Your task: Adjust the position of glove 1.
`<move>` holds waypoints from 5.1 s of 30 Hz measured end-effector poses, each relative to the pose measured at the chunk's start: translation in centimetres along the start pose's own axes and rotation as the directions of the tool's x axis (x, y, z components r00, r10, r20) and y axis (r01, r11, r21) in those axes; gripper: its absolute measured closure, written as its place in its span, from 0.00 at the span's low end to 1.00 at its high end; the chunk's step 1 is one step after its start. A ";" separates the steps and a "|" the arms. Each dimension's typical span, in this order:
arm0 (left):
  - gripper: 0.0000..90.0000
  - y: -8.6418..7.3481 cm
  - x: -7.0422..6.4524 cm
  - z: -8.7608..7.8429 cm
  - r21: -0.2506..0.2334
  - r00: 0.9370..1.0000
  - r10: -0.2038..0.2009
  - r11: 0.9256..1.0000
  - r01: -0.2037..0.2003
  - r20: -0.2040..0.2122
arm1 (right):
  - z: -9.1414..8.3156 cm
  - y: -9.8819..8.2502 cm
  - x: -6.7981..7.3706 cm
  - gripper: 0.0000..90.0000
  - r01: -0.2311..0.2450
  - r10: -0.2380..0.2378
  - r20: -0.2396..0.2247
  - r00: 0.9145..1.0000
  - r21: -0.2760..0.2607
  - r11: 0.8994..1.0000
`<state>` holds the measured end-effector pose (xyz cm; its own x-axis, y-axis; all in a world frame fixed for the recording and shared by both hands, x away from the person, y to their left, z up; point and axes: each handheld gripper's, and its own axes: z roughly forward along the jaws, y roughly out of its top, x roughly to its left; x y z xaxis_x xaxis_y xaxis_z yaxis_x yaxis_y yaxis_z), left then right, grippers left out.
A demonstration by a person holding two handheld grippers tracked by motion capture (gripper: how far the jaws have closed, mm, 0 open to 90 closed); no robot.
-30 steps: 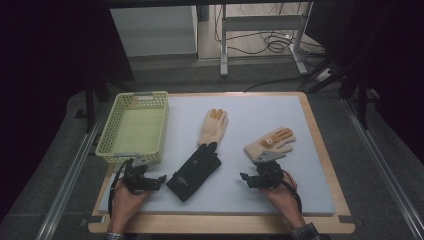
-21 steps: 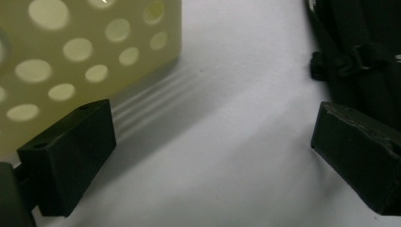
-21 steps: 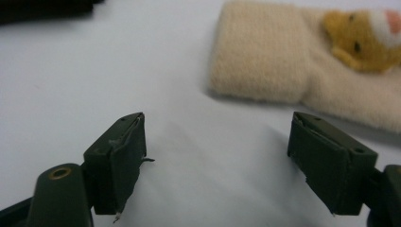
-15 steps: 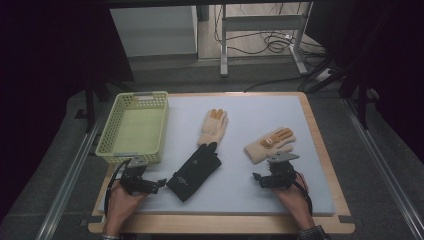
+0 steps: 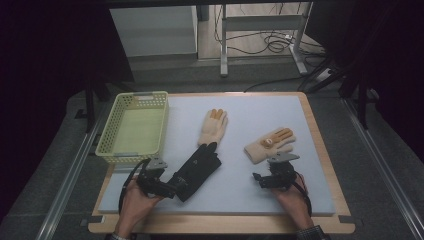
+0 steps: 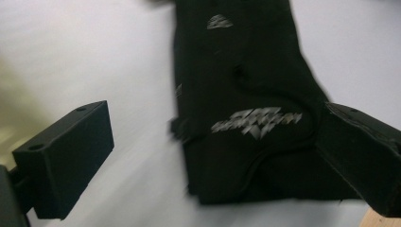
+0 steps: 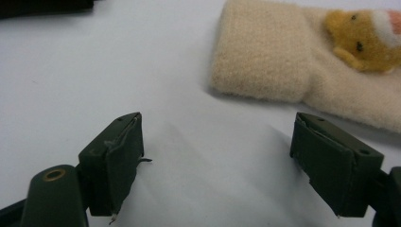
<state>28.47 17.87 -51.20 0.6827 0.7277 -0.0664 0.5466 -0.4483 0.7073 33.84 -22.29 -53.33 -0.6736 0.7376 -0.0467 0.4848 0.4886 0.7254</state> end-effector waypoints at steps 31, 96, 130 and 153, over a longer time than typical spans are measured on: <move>0.26 1.6 -1.5 4.6 0.149 1.000 -0.012 0.989 0.016 -0.029 | 0.0 0.0 0.1 0.19 0.004 -0.004 0.006 1.000 -0.001 1.000; 0.73 6.6 16.5 -6.1 -0.093 0.841 -0.364 0.929 0.357 -0.402 | 0.0 0.0 0.1 0.19 0.008 -0.008 0.010 1.000 -0.004 1.000; 0.24 3.4 23.4 -1.4 0.221 0.777 -0.358 0.822 0.526 -0.518 | 0.0 0.0 0.1 0.19 0.007 -0.006 0.009 1.000 -0.005 1.000; 0.04 2.6 21.6 -5.8 0.009 0.849 -0.428 0.892 0.453 -0.310 | 0.0 0.0 0.1 0.19 0.007 -0.007 0.010 1.000 -0.005 1.000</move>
<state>41.82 35.40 -46.69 0.1952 0.9706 -0.1411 0.8006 -0.0747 0.5945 33.76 -22.23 -53.38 -0.6716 0.7385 -0.0587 0.4769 0.4916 0.7287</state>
